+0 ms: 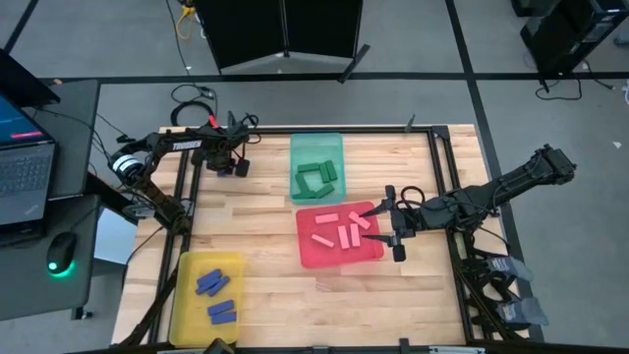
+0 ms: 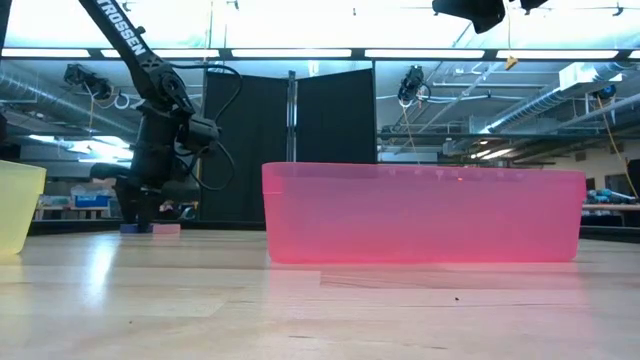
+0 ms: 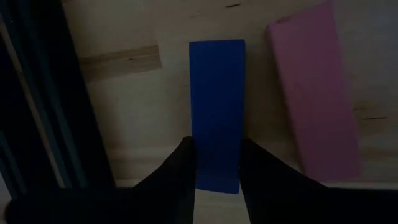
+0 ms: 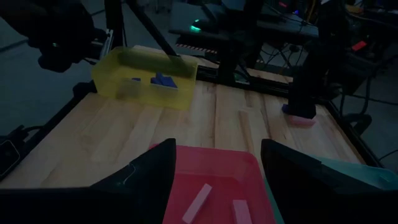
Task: Sort blocks
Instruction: Put the blue block into the yellow bin
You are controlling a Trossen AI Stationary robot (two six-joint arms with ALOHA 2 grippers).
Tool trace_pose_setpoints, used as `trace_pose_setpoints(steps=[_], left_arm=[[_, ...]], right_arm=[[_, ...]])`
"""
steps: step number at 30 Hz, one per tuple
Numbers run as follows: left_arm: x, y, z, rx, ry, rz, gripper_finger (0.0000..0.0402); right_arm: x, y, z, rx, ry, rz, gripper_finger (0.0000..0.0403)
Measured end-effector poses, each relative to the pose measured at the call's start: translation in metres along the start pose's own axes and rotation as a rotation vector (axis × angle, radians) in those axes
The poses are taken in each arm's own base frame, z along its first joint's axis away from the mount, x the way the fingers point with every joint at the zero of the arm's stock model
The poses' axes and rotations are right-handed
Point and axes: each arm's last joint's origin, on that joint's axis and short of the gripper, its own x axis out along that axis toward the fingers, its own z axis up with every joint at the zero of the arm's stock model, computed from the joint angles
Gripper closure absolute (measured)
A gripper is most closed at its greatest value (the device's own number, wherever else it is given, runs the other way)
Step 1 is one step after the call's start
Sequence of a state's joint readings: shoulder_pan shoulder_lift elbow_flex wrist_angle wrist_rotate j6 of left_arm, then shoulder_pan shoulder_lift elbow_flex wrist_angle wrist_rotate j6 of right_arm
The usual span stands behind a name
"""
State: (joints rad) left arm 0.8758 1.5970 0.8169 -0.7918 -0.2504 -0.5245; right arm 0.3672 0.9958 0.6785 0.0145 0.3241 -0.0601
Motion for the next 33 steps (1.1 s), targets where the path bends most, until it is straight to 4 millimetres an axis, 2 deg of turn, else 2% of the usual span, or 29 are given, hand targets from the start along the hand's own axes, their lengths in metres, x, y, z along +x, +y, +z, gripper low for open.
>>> trace_pose_setpoints(steps=[9,14,24,28,33], left_arm=[[0.0,-0.001,0.0,0.016,-0.004,-0.013,0.0306],[-0.007,0.002,-0.001,-0.011,-0.033,-0.039,0.0306],[-0.045,0.021,-0.017,-0.022,-0.104,-0.049,0.0306],[-0.067,0.023,-0.035,0.027,-0.145,-0.079,0.0306],[-0.097,0.024,-0.066,0.11,-0.19,-0.213,0.0306]], right_arm=[[0.0,0.0,0.0,0.004,0.0,0.0,0.0156],[0.0,0.0,0.0,0.009,-0.004,0.0,0.0156],[0.0,0.0,0.003,0.019,-0.033,-0.002,0.0156],[0.0,0.0,0.005,0.024,-0.046,-0.003,0.0156],[0.0,-0.001,0.006,0.028,-0.059,-0.004,0.0156]])
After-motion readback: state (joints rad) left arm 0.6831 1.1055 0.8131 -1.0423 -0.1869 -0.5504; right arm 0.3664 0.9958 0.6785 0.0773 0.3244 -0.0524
